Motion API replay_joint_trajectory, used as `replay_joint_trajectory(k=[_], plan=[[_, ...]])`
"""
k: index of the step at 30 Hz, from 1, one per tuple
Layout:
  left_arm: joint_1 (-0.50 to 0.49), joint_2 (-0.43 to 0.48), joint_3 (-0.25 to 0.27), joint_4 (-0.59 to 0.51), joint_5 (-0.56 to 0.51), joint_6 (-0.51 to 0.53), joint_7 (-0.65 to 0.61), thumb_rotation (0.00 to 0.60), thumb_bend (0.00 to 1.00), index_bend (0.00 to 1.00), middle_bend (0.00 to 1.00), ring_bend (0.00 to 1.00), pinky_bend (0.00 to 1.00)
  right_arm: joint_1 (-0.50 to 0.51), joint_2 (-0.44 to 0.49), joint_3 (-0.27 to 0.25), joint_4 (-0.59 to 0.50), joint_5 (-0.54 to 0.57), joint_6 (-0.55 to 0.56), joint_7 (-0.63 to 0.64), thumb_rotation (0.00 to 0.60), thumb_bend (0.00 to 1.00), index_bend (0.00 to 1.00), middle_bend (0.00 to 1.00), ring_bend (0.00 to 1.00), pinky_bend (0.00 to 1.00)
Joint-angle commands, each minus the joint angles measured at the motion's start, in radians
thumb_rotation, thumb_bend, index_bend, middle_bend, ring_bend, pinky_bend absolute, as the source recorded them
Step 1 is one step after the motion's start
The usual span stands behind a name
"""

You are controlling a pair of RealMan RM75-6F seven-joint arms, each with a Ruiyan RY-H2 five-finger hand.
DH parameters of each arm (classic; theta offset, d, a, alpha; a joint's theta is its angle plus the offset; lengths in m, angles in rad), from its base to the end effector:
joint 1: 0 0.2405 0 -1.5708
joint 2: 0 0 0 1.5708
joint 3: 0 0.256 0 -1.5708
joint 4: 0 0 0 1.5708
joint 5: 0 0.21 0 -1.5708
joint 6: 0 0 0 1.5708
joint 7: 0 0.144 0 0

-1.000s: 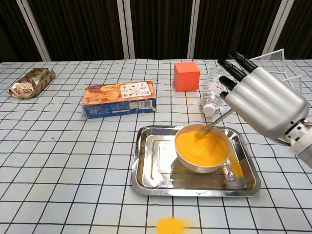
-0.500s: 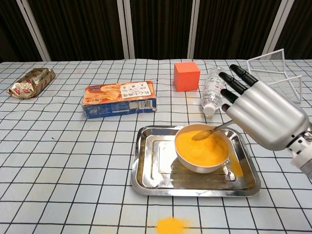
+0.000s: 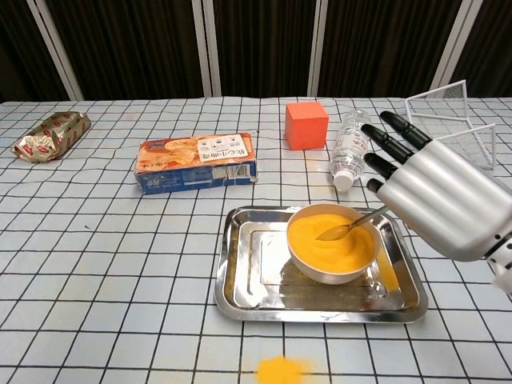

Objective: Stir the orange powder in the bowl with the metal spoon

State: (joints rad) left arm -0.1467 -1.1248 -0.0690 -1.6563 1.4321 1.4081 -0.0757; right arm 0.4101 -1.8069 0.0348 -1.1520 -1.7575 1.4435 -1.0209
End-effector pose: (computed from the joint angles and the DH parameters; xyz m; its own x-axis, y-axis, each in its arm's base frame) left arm -0.3008 0.2027 0.1488 0.2688 0.0433 0.9622 0.9632 -0.0021 -0.2689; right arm -0.1845 -0.2415 -0.0438 0.8148 0.4605 0.3521 -0.2379 -0.2881 0.9276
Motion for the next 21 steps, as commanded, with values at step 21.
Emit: replay_joint_trajectory(k=[21], plan=[[0.000,0.002,0.000,-0.001,0.001,0.000,-0.005,0.600,0.03,0.00,0.00,0.00,0.00,0.004,0.050,0.028,-0.091,-0.026,0.015,-0.043,0.600,0.78,0.87,0.29,0.00,0.00]])
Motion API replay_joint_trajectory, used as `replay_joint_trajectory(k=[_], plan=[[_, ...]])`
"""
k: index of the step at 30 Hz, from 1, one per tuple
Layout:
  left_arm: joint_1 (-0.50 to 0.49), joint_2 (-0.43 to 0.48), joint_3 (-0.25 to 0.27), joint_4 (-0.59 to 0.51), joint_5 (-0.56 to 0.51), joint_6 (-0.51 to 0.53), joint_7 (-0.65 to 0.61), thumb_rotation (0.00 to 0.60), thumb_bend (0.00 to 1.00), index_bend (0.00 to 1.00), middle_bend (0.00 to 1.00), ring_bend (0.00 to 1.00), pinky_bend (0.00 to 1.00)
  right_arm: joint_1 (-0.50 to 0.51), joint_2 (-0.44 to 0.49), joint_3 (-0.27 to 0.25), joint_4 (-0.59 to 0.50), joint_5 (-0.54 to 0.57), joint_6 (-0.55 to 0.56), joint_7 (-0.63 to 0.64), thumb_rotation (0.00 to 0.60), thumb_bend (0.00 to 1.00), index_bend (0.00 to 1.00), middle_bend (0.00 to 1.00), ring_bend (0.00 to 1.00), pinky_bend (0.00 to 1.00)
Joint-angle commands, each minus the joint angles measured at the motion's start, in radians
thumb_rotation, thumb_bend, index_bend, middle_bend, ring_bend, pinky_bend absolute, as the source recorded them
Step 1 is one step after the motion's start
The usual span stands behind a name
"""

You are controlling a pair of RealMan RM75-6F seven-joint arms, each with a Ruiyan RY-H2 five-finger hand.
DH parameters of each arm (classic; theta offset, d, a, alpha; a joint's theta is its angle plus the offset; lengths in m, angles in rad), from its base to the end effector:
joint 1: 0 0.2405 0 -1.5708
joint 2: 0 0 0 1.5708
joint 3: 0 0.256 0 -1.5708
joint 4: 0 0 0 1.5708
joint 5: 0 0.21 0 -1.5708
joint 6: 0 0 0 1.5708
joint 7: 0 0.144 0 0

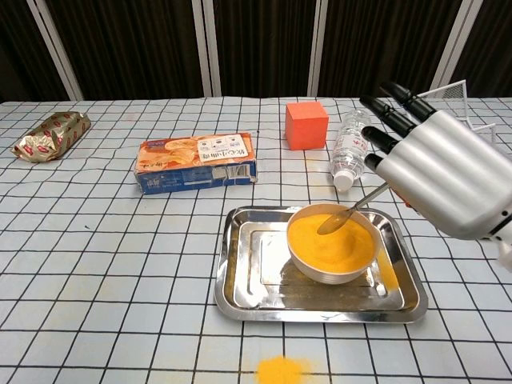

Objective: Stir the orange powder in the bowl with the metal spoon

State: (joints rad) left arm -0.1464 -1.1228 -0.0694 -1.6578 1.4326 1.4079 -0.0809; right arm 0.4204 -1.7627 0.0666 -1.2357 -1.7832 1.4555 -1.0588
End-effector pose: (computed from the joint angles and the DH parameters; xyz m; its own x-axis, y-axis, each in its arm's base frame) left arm -0.3007 0.2027 0.1493 0.2643 0.0432 0.9635 0.9644 -0.0022 -0.2644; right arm -0.1704 -0.2453 -0.0273 0.7885 0.5060 0.3496 -0.2471 -0.2599 0.9335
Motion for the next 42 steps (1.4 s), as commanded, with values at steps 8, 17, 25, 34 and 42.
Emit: replay_joint_trajectory(k=[8,17,25,34,42], plan=[[0.001,0.001,0.001,-0.001,0.002,0.001,0.000,0.600,0.03,0.00,0.00,0.00,0.00,-0.026,0.019,-0.012,-0.021,-0.001,0.009,-0.017,0.600,0.78,0.87,0.29,0.00,0.00],[-0.002,0.003,0.001,-0.001,0.002,-0.004,-0.007,0.600,0.03,0.00,0.00,0.00,0.00,-0.052,0.032,-0.023,-0.021,0.011,0.007,-0.012,0.600,0.78,0.87,0.29,0.00,0.00],[-0.002,0.003,0.000,-0.001,0.001,-0.005,-0.007,0.600,0.03,0.00,0.00,0.00,0.00,-0.062,0.022,-0.036,-0.020,0.000,0.008,-0.005,0.600,0.78,0.87,0.29,0.00,0.00],[-0.001,0.004,0.000,-0.002,0.001,-0.004,-0.010,0.600,0.03,0.00,0.00,0.00,0.00,-0.070,0.008,-0.032,-0.006,0.005,-0.002,-0.017,0.600,0.78,0.87,0.29,0.00,0.00],[-0.002,0.004,-0.001,-0.002,-0.003,-0.006,-0.010,0.600,0.03,0.00,0.00,0.00,0.00,-0.066,-0.010,-0.017,0.019,0.025,-0.022,-0.011,0.600,0.78,0.87,0.29,0.00,0.00]])
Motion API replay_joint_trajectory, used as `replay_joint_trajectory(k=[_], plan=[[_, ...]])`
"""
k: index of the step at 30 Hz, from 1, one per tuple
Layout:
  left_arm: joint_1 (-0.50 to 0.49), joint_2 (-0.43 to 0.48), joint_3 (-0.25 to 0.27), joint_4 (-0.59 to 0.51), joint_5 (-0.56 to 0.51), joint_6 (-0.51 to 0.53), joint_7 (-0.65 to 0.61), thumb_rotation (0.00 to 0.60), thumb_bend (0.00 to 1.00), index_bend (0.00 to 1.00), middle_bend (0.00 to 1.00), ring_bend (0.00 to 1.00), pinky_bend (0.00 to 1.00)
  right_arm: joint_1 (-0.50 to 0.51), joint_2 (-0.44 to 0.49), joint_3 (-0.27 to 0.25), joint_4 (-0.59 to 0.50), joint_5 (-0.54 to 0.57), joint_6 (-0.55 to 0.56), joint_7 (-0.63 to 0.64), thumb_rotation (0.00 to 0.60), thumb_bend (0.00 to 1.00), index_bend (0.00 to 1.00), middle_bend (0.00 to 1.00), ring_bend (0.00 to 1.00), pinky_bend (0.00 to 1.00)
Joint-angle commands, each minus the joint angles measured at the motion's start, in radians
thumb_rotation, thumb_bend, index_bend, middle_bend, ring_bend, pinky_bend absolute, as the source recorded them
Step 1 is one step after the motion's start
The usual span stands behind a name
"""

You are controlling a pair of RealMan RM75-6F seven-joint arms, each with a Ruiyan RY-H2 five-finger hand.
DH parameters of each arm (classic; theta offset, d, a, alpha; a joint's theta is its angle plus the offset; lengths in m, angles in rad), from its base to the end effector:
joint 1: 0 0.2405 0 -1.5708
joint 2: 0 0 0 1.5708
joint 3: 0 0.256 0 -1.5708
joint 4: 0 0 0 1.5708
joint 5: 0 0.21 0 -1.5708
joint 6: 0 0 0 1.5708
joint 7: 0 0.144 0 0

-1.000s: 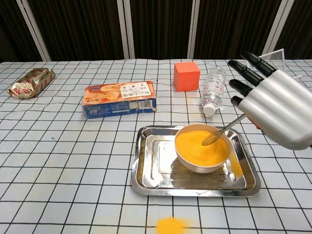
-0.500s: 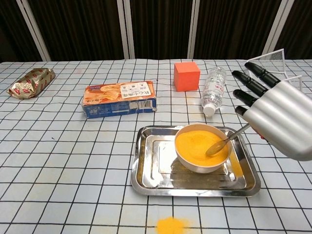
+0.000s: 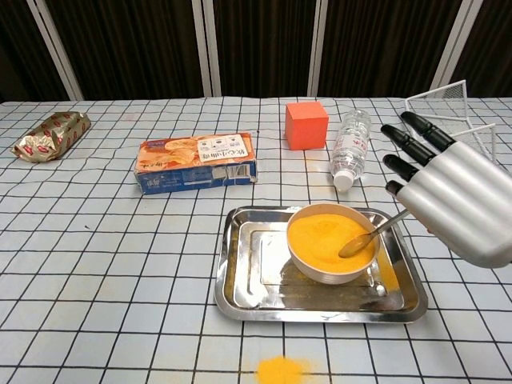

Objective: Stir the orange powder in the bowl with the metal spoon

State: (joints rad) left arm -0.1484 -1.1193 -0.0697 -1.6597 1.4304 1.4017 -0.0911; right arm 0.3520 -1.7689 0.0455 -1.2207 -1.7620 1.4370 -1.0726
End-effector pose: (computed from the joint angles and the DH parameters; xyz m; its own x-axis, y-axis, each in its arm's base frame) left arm -0.3007 0.2033 0.1496 0.2556 0.0482 0.9656 0.9667 -0.0011 -0.2558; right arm -0.1925 -0.2307 -0.0341 0.8415 0.4272 0.3309 -0.2368 -0.2590 0.9364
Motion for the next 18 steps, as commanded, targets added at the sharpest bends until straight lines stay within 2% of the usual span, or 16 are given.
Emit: replay_joint_trajectory(k=[1,18], plan=[[0.000,0.000,0.000,0.000,-0.001,0.000,0.001,0.600,0.03,0.00,0.00,0.00,0.00,0.003,-0.007,0.008,0.007,0.008,-0.006,0.005,0.600,0.78,0.87,0.29,0.00,0.00],[0.000,0.001,-0.004,0.001,-0.005,0.000,-0.004,0.600,0.03,0.00,0.00,0.00,0.00,0.035,-0.047,0.051,0.032,0.038,-0.029,0.007,0.600,0.78,0.87,0.29,0.00,0.00]])
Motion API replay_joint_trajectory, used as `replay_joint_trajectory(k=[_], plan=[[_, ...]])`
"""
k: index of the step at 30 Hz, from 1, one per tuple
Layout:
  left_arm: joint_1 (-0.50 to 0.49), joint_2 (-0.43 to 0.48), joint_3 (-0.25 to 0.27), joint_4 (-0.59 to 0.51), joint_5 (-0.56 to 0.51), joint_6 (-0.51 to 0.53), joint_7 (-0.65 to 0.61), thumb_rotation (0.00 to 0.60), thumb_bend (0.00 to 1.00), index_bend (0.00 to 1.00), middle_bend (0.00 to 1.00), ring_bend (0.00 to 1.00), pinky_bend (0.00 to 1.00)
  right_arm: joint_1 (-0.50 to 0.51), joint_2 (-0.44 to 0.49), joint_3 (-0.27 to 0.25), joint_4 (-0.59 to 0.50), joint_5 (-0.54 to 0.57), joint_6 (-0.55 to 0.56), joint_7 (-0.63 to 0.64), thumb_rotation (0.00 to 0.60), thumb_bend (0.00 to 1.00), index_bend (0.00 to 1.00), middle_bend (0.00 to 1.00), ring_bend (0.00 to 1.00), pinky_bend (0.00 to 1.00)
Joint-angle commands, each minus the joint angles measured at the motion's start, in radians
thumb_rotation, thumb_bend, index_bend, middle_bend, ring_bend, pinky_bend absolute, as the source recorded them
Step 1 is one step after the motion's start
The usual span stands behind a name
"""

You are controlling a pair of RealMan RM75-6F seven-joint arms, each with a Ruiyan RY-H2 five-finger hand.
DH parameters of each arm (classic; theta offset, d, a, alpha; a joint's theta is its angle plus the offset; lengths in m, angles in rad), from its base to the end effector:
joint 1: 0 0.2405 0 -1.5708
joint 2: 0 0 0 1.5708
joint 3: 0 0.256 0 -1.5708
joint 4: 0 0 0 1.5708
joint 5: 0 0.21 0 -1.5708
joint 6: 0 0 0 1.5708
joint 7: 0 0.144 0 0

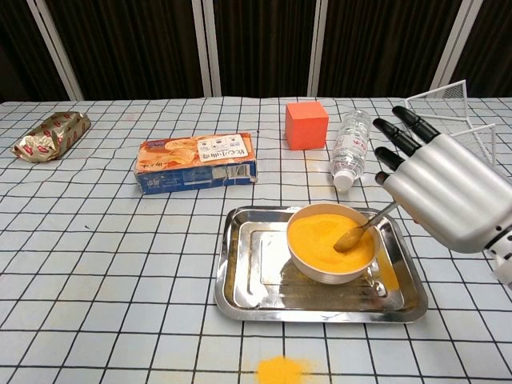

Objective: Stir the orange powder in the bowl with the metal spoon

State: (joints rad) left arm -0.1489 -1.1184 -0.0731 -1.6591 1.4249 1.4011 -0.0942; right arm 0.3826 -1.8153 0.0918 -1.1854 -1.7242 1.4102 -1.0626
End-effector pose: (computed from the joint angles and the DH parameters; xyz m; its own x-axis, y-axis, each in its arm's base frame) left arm -0.3013 0.2042 0.1506 0.2528 0.0446 0.9665 0.9674 0.0035 -0.2532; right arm -0.1840 -0.2470 -0.0418 0.8428 0.4114 0.3472 -0.2675 -0.2396 0.9333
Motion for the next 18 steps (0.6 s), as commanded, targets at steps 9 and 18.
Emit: replay_joint_trajectory(k=[9,18], plan=[[0.000,0.000,0.000,0.001,0.002,0.002,-0.002,0.600,0.03,0.00,0.00,0.00,0.00,0.017,0.007,0.012,-0.028,0.004,-0.009,-0.026,0.600,0.78,0.87,0.29,0.00,0.00],[-0.001,0.000,0.001,0.002,0.007,0.002,-0.002,0.600,0.03,0.00,0.00,0.00,0.00,0.003,0.068,-0.002,-0.104,0.019,-0.025,-0.066,0.600,0.78,0.89,0.30,0.00,0.00]])
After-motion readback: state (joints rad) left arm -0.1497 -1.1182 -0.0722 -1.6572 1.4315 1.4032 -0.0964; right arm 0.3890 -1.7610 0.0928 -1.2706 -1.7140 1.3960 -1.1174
